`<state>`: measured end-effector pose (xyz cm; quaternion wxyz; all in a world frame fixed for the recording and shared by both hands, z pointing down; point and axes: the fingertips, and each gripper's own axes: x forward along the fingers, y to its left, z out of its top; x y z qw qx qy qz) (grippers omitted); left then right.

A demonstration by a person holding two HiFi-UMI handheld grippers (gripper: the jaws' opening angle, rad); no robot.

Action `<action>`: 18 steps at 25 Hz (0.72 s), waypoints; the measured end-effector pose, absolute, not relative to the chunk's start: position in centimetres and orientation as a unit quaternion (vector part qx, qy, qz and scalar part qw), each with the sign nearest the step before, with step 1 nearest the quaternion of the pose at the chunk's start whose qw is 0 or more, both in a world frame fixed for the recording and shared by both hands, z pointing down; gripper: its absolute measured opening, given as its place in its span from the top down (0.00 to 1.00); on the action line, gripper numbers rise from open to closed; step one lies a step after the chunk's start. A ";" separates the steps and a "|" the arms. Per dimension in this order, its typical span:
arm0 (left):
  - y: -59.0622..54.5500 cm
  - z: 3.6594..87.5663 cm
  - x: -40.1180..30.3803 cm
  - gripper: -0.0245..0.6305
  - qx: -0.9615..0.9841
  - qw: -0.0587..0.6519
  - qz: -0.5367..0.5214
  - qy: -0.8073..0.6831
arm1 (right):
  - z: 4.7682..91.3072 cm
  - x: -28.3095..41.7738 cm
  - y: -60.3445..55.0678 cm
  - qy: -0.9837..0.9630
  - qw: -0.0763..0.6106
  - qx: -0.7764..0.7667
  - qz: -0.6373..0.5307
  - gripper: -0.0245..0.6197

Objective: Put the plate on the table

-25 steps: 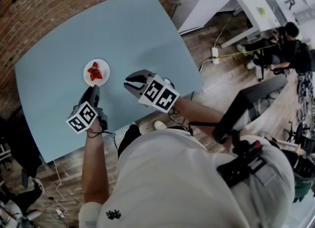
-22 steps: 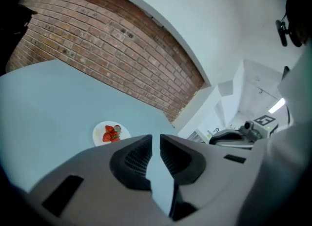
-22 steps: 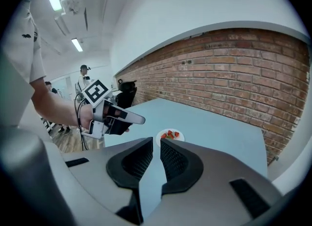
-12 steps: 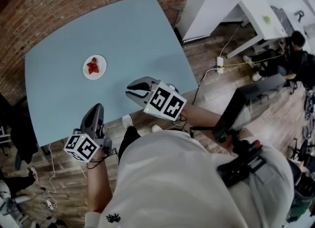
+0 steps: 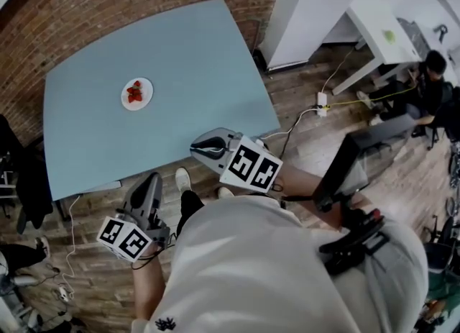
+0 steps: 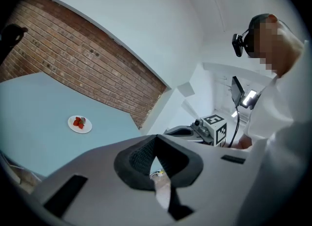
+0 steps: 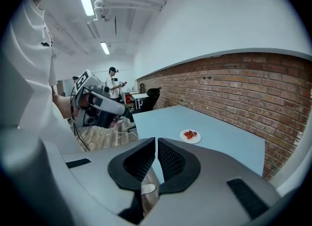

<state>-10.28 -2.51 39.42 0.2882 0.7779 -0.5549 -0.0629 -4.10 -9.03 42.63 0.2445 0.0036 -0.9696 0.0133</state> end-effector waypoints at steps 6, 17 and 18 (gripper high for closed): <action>0.0 38.6 -7.8 0.96 0.783 0.286 -0.063 -0.548 | 41.6 -2.1 -6.4 -0.971 0.240 -0.004 0.000 0.95; 1.3 38.6 -7.0 0.96 0.781 0.288 -0.066 -0.550 | 41.0 -0.9 -5.0 -0.972 0.236 -0.001 -0.010 0.95; 1.2 38.6 -6.9 0.96 0.781 0.289 -0.065 -0.550 | 40.9 -0.9 -5.0 -0.972 0.235 -0.001 -0.011 0.95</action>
